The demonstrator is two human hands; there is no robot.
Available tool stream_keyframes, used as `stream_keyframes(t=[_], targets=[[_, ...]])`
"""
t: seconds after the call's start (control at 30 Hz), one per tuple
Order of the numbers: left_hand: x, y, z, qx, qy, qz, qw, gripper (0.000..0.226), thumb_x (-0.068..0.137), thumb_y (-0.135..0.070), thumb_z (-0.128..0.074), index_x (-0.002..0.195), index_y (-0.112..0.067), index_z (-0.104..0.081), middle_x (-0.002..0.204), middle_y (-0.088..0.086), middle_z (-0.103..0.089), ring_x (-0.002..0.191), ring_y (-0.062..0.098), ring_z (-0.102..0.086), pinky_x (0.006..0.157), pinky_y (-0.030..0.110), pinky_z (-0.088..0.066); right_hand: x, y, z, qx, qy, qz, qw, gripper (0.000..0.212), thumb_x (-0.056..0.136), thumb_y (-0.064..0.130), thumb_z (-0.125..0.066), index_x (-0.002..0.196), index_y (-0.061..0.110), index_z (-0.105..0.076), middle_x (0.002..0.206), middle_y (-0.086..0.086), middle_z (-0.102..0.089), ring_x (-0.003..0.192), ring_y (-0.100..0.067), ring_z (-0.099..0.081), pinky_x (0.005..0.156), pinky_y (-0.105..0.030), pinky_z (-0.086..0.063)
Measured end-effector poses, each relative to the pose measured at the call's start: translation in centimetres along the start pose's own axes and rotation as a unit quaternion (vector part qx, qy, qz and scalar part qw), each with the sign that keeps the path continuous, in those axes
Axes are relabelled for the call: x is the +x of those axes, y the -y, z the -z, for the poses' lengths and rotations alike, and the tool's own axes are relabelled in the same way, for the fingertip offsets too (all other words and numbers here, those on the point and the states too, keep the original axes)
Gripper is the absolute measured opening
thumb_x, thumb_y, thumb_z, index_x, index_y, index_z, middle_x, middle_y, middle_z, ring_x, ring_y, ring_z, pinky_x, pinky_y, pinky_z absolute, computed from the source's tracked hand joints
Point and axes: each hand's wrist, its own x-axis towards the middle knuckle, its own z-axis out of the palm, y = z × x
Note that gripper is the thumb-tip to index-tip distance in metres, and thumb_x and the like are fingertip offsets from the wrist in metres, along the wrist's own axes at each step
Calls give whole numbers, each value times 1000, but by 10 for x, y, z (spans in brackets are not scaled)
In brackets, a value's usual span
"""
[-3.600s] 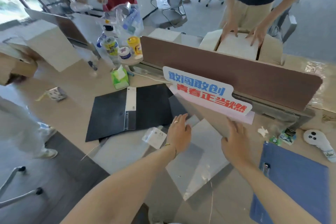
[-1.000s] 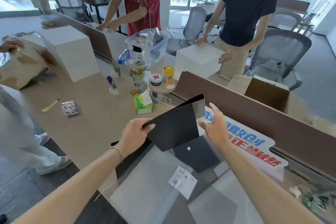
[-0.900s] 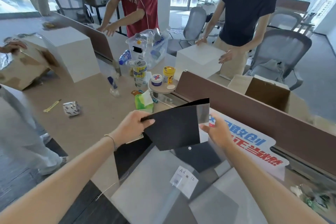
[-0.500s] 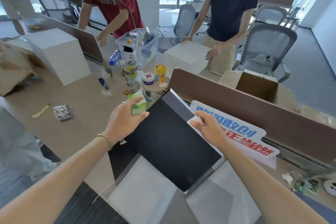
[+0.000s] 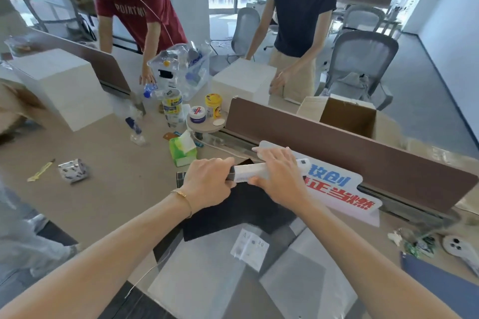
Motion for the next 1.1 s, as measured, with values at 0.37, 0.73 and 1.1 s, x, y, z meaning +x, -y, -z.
stream_keyframes(t=[0.37, 0.73, 1.1], targets=[[-4, -8, -43, -426, -64, 273, 860, 20, 94, -36, -68, 94, -17, -62, 105, 1, -70, 81, 12, -60, 57, 26, -40, -56, -48, -18, 321, -90, -398, 854, 114, 82, 41, -80, 160, 27, 3, 166, 2, -21, 152, -25, -24, 121, -45, -25], [-23, -87, -93, -586, -46, 234, 775, 31, 101, -28, -60, 129, -25, -49, 119, -2, -66, 108, 15, -66, 64, 16, -54, -101, -88, 20, 488, -188, -462, 716, 28, 94, 2, -60, 115, 20, -65, 112, 1, -74, 98, -17, -70, 89, -38, -57], [16, -218, -123, -589, 51, 186, 785, 25, 105, -26, -51, 129, -22, -57, 122, -5, -69, 110, 15, -66, 101, 42, -52, -217, -181, 93, 408, -191, -462, 764, 26, 93, 13, -61, 116, 26, -65, 113, 9, -74, 105, -15, -69, 96, -43, -55]])
